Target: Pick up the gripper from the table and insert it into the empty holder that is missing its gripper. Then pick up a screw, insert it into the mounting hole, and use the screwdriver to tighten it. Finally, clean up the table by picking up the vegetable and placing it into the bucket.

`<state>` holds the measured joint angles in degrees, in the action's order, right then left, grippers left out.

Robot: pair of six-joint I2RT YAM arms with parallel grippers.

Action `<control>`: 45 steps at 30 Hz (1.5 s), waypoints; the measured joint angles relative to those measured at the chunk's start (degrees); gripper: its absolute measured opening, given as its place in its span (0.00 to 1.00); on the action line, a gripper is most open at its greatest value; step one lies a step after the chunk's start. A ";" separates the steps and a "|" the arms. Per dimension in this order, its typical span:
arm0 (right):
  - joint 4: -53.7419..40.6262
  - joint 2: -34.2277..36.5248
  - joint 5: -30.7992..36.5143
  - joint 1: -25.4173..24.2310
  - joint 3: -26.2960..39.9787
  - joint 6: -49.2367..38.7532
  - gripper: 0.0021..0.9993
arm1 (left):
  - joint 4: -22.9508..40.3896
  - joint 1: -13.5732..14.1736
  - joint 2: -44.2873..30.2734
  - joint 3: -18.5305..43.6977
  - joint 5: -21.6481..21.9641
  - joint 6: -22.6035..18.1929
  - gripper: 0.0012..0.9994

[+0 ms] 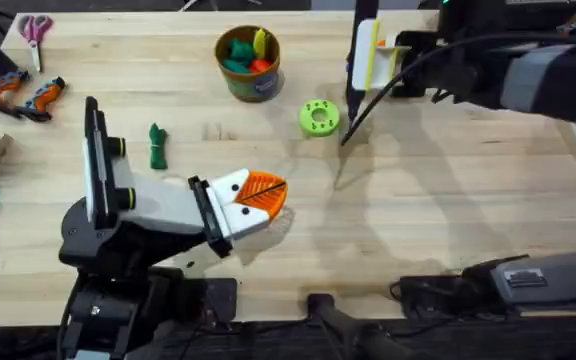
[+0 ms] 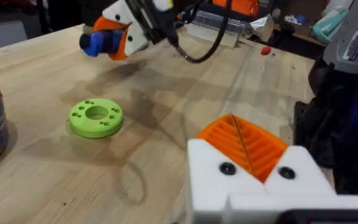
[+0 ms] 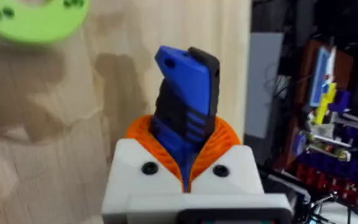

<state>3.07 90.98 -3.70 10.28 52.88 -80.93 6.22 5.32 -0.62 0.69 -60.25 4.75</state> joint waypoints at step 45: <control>1.31 -2.47 3.69 -3.39 1.92 13.62 0.94 | 0.00 0.00 -0.02 0.00 0.00 0.00 0.00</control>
<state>4.38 88.50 -0.01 6.90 54.81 -67.32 6.22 5.32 -0.64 0.69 -60.25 4.75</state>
